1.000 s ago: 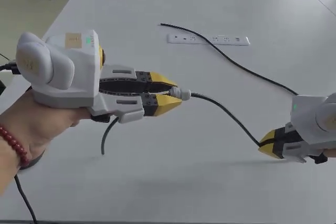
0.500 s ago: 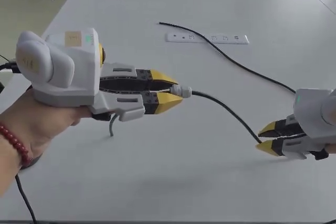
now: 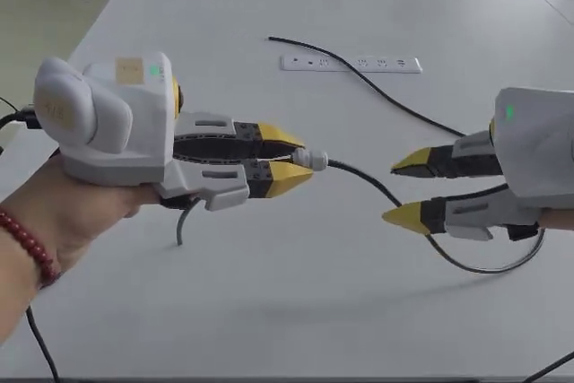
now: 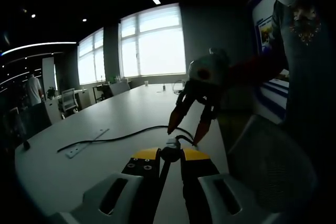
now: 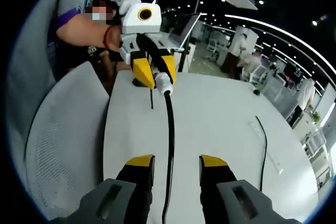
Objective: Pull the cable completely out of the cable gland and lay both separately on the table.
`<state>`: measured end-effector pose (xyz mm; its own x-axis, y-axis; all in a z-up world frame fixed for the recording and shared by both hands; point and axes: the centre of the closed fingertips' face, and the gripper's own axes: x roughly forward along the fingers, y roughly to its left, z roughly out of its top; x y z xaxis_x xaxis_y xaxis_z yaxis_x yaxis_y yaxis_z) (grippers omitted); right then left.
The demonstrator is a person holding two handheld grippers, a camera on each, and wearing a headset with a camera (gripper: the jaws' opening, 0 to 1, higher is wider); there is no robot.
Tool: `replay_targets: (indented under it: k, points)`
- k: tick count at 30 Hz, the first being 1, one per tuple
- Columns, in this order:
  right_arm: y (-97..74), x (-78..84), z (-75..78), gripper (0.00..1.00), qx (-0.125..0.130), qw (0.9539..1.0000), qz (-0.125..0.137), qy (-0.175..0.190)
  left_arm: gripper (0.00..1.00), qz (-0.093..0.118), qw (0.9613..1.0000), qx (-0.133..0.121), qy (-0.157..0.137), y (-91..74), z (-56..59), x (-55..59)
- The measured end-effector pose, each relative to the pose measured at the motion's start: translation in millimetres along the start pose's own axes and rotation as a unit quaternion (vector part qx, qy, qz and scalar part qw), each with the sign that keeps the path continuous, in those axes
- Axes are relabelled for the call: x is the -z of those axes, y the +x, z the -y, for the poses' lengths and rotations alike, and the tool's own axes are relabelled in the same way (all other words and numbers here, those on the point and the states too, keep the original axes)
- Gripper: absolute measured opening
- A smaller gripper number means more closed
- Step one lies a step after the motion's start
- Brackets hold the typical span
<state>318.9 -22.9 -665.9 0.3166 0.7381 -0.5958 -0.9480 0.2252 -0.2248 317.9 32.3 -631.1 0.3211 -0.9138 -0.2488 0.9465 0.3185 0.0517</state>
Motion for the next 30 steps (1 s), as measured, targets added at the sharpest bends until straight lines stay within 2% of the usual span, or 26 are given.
replay_targets:
  k: [2,6,8,17,22,30]
  points:
    - [-1.7,-20.7,-0.6,0.29,0.002,0.9997,0.020,-0.018,0.16,0.000,1.0000,0.001,0.000,0.7,0.8,0.1]
    - [-4.6,-44.8,-3.8,0.27,-0.003,0.9986,0.034,-0.042,0.16,0.001,1.0000,0.001,0.001,1.0,1.3,-0.7]
    - [-4.0,-50.9,-4.3,0.26,-0.003,0.9980,0.037,-0.052,0.16,0.001,1.0000,0.001,0.002,0.8,1.4,-1.0]
    - [2.7,-49.3,-7.0,0.14,-0.015,0.9975,0.022,-0.066,0.16,0.003,1.0000,0.002,0.002,0.7,3.0,-1.7]
    - [3.5,-52.3,-8.0,0.07,-0.017,0.9970,0.025,-0.071,0.16,0.004,1.0000,0.004,0.002,1.0,3.5,-2.0]
    - [7.2,-50.7,-8.2,0.06,-0.021,0.9967,0.020,-0.076,0.16,0.006,1.0000,0.007,0.004,2.0,4.4,-3.3]
